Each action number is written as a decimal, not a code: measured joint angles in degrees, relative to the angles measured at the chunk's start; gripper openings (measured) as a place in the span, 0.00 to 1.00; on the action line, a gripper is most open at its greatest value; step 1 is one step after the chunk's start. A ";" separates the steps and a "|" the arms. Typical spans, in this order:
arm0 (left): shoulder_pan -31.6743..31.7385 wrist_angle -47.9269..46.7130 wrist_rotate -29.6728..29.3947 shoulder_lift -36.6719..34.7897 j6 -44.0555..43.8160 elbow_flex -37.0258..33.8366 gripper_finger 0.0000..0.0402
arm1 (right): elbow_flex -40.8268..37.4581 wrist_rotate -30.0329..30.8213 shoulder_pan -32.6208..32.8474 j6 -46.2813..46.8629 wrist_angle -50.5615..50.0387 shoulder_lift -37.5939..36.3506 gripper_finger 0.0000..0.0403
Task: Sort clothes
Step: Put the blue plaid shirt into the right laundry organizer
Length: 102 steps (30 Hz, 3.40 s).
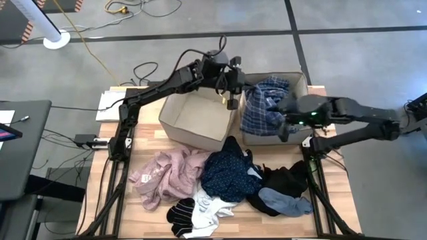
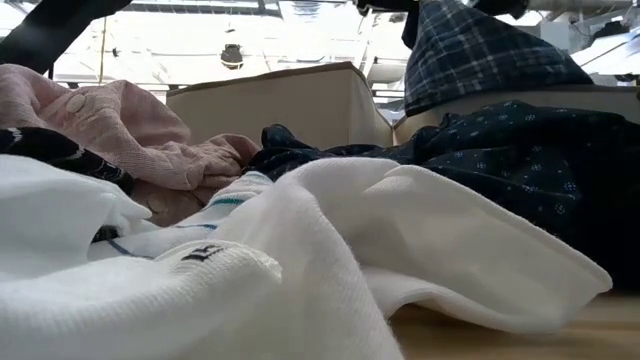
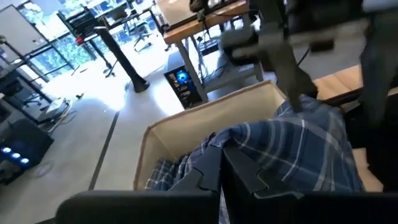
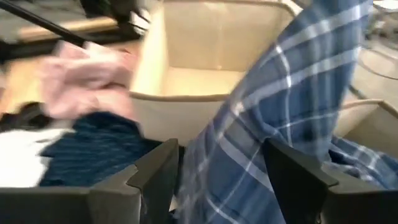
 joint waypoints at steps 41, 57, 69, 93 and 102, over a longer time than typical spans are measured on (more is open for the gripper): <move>-3.67 -17.99 -2.55 -8.15 -2.73 0.04 0.48 | -0.04 18.21 -24.34 0.14 -9.55 7.17 0.00; -12.80 -34.67 -2.93 -14.67 -6.76 0.09 0.49 | -0.10 2.63 -32.01 1.19 -13.70 26.46 0.00; -17.55 -42.08 -7.03 -14.62 -8.54 0.09 0.47 | -14.72 -17.19 -40.31 -2.32 2.24 32.09 0.00; -17.53 -42.51 -9.45 -14.23 -9.35 -2.95 0.47 | -24.00 -26.05 -40.05 -2.40 11.48 25.06 0.23; -15.97 -44.17 -10.22 -14.51 -8.44 -2.95 0.47 | -14.86 -26.05 -35.49 -1.46 6.06 11.20 0.55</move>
